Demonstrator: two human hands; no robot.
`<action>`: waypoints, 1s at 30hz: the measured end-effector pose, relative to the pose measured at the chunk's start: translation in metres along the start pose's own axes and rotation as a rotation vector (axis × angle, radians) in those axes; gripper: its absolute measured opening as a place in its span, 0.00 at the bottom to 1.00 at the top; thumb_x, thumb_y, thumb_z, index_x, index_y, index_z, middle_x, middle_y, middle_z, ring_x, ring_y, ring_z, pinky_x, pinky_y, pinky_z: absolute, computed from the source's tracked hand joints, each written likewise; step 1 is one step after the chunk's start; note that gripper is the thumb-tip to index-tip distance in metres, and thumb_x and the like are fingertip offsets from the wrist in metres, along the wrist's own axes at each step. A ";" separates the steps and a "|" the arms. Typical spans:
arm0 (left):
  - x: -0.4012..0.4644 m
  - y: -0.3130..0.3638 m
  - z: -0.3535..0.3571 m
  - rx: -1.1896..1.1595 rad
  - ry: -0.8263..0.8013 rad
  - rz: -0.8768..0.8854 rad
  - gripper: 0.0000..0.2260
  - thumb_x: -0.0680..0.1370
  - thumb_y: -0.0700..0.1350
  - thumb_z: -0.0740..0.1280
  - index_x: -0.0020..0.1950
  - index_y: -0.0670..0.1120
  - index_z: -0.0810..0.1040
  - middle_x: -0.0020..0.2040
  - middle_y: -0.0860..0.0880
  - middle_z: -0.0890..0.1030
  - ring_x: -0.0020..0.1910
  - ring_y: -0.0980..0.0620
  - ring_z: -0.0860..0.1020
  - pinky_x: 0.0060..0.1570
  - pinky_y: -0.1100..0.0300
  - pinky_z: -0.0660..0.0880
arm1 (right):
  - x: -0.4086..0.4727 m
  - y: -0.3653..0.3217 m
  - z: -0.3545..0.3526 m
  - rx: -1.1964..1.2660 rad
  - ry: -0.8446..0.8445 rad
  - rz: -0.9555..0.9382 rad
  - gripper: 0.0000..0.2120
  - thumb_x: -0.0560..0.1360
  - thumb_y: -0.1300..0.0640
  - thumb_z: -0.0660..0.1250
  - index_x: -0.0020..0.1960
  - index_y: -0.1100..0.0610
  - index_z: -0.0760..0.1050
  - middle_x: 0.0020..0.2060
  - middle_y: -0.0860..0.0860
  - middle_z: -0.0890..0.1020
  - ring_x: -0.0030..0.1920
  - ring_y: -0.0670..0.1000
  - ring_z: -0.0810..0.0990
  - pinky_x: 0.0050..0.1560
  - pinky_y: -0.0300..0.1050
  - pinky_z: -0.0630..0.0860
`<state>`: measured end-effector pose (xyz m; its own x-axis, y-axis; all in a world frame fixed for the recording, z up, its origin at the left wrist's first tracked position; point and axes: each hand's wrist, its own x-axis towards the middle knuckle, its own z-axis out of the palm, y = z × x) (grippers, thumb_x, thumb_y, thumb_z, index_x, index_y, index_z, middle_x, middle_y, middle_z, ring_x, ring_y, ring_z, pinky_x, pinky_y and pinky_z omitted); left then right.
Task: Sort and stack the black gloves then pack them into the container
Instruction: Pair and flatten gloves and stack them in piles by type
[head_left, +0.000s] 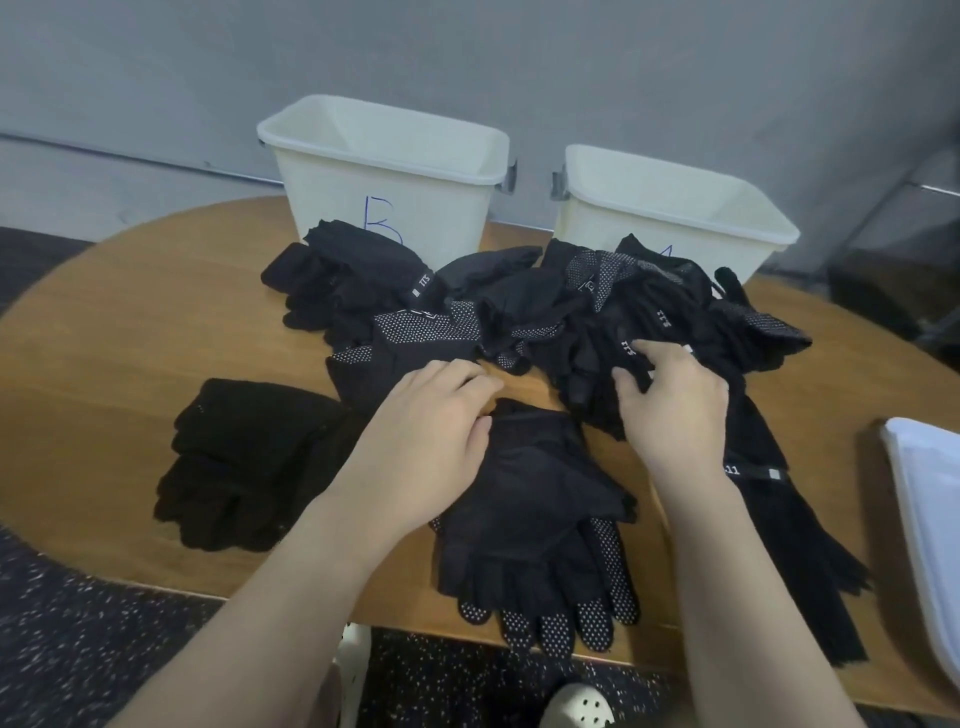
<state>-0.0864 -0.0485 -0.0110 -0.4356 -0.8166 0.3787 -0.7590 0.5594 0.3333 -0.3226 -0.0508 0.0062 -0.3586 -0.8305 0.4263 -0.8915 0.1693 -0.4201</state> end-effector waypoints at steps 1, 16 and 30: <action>0.000 0.001 0.000 -0.009 0.000 0.002 0.16 0.81 0.44 0.67 0.70 0.48 0.78 0.64 0.53 0.77 0.62 0.51 0.74 0.65 0.56 0.68 | -0.001 0.001 -0.002 -0.012 0.024 -0.003 0.16 0.79 0.56 0.71 0.66 0.59 0.80 0.55 0.57 0.86 0.58 0.60 0.83 0.68 0.62 0.72; 0.003 0.031 0.013 -0.071 -0.005 0.046 0.12 0.83 0.44 0.63 0.65 0.49 0.80 0.56 0.54 0.81 0.55 0.50 0.77 0.63 0.54 0.70 | -0.009 0.011 -0.044 0.501 0.158 0.023 0.08 0.83 0.57 0.64 0.47 0.57 0.79 0.35 0.50 0.77 0.36 0.41 0.73 0.37 0.34 0.66; 0.007 0.072 0.003 -0.549 0.260 0.053 0.41 0.76 0.47 0.75 0.83 0.54 0.56 0.81 0.56 0.57 0.80 0.56 0.61 0.76 0.54 0.66 | -0.030 -0.030 -0.064 1.135 -0.102 -0.018 0.12 0.82 0.55 0.65 0.42 0.58 0.74 0.36 0.56 0.72 0.40 0.52 0.70 0.42 0.57 0.69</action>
<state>-0.1458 -0.0146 0.0135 -0.2808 -0.7630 0.5822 -0.3494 0.6462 0.6784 -0.3030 0.0031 0.0569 -0.2781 -0.8758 0.3945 -0.1130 -0.3780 -0.9189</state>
